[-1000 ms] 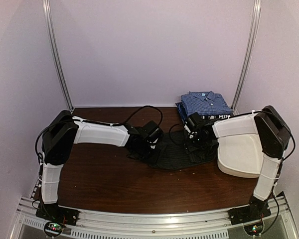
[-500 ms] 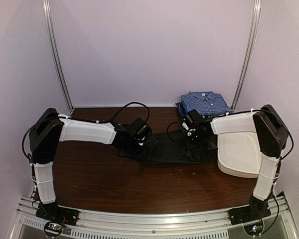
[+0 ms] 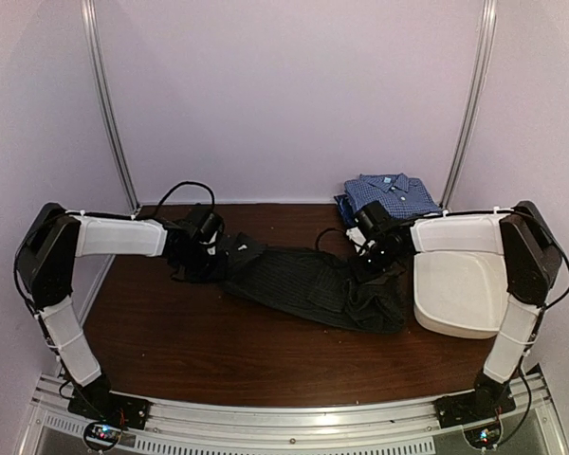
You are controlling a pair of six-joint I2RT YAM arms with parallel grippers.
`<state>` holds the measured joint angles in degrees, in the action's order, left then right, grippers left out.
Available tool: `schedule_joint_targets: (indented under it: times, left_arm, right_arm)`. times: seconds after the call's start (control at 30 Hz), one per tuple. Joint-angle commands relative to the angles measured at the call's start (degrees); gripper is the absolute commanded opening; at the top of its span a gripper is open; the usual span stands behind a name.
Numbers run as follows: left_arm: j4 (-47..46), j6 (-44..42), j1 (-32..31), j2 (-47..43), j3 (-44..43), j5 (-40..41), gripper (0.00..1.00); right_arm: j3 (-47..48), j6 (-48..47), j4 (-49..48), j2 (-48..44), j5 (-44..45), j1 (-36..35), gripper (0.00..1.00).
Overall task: Fold and stack the long sleeve shirts
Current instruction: Move the rectangle-folded shirt to the center of the board.
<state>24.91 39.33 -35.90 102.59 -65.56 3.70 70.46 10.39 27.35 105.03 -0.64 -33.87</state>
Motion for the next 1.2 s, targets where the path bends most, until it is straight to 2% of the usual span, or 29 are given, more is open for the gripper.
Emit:
schedule_joint_targets:
  times: [0.0,0.17,0.3,0.4,0.47,0.57,0.6,0.67,0.7,0.77,0.87,0.97,1.17]
  left_arm:
    - [-5.16,-0.64,9.17,-0.11,-1.09,-5.09,0.00]
    - [-4.67,-2.46,16.47,8.33,-11.81,-8.03,0.00]
    - [-1.00,-5.30,19.56,18.31,-26.87,-9.73,0.00]
    - [2.36,-7.12,19.90,25.95,-38.63,-13.93,0.00]
    - [4.82,-7.39,19.90,30.94,-46.56,-18.13,0.00]
    - [7.61,-7.26,19.61,36.09,-54.74,-21.65,0.00]
    - [7.96,-7.33,19.44,36.36,-56.11,-21.57,0.05]
    - [8.18,-7.59,19.29,35.77,-57.00,-21.40,0.17]
    - [8.27,-7.72,19.29,35.30,-57.09,-21.13,0.27]
    - [8.66,-8.22,19.33,34.29,-57.15,-20.16,0.35]
    - [10.21,-8.14,19.75,33.38,-58.06,-19.15,0.41]
    - [10.93,-8.84,19.73,31.36,-56.08,-19.57,0.42]
    - [6.96,-9.21,19.38,21.71,-40.41,-17.02,0.52]
  right_arm:
    - [-3.56,0.80,1.42,-5.32,-9.22,-2.76,0.00]
    - [-6.85,4.50,-1.54,-7.56,-17.14,-11.03,0.00]
    - [-7.25,10.11,-8.03,-8.46,-25.08,-17.37,0.00]
    - [-7.56,13.20,-13.38,-9.16,-29.63,-18.84,0.00]
    - [-7.49,13.32,-13.99,-9.55,-28.60,-18.79,0.00]
    - [-7.24,12.24,-10.34,-9.26,-22.37,-17.65,0.00]
    - [-7.69,12.05,-9.82,-9.16,-21.18,-17.11,0.00]
    - [-8.90,11.78,-9.45,-8.74,-19.46,-16.45,0.00]
    - [-9.43,11.58,-9.35,-8.38,-19.19,-16.37,0.01]
    - [-10.27,11.64,-9.90,-7.54,-19.47,-16.41,0.04]
    - [-10.85,12.29,-10.39,-6.63,-18.32,-16.41,0.12]
    - [-10.83,12.83,-9.99,-7.27,-14.65,-16.34,0.23]
    - [-8.60,13.25,-6.91,-10.01,-2.86,-16.47,0.47]
